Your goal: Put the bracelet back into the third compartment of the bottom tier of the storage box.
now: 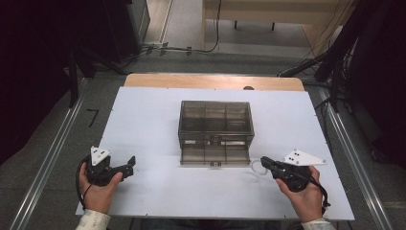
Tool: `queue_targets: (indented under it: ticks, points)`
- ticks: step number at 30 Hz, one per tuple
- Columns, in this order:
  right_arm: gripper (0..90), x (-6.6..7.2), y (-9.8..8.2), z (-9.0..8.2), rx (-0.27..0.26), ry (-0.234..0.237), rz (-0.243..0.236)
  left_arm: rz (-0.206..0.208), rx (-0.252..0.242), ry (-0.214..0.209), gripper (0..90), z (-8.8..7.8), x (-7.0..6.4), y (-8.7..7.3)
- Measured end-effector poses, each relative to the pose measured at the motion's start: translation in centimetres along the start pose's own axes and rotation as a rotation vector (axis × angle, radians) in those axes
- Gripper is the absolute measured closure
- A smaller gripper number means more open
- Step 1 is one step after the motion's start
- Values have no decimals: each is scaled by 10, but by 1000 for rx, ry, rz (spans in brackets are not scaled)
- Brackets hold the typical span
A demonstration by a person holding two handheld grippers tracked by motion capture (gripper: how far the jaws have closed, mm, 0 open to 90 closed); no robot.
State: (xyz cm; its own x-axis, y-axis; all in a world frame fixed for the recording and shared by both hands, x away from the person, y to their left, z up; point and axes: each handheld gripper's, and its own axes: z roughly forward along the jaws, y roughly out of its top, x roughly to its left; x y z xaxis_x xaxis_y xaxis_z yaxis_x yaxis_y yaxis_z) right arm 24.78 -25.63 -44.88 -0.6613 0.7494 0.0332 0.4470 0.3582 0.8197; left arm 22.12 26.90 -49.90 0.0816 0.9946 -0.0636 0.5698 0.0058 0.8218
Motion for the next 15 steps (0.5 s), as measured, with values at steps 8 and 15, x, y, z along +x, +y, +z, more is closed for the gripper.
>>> queue_targets:
  ticks: [8, 15]
  points:
    - [852, 4, 7, 1, -24, 9, -3, -2, -1, -3, 0, 0, 0, 0]
    - [852, 5, 12, 5, -31, 10, -3, -1, 1, -4, 0, 0, 1, 0]
